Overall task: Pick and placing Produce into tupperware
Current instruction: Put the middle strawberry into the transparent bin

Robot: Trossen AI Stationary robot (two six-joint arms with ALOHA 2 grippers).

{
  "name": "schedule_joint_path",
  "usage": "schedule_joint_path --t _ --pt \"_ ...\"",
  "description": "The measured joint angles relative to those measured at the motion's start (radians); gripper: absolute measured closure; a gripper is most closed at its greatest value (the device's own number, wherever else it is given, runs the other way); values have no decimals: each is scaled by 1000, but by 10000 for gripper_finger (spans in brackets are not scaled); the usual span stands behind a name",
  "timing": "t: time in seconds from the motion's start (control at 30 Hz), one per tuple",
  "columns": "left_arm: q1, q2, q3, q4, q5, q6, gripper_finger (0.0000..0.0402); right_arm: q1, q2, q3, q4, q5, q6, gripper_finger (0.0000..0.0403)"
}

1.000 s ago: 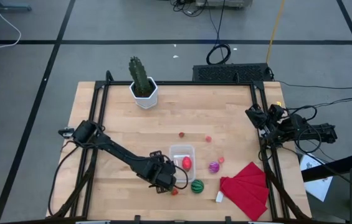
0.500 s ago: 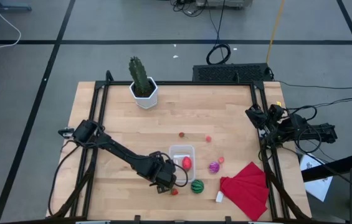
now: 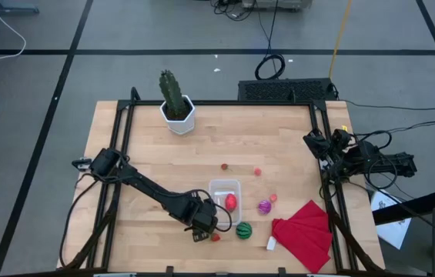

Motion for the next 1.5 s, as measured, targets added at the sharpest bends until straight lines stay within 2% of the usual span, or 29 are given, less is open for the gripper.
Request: schedule_joint_path --t 0.53,1.5 --pt "0 0 0 -1 -35 -11 78 0 0 0 0 -32 4 403" --pt "-3 0 1 -20 -8 -61 78 0 0 0 0 -52 26 403"
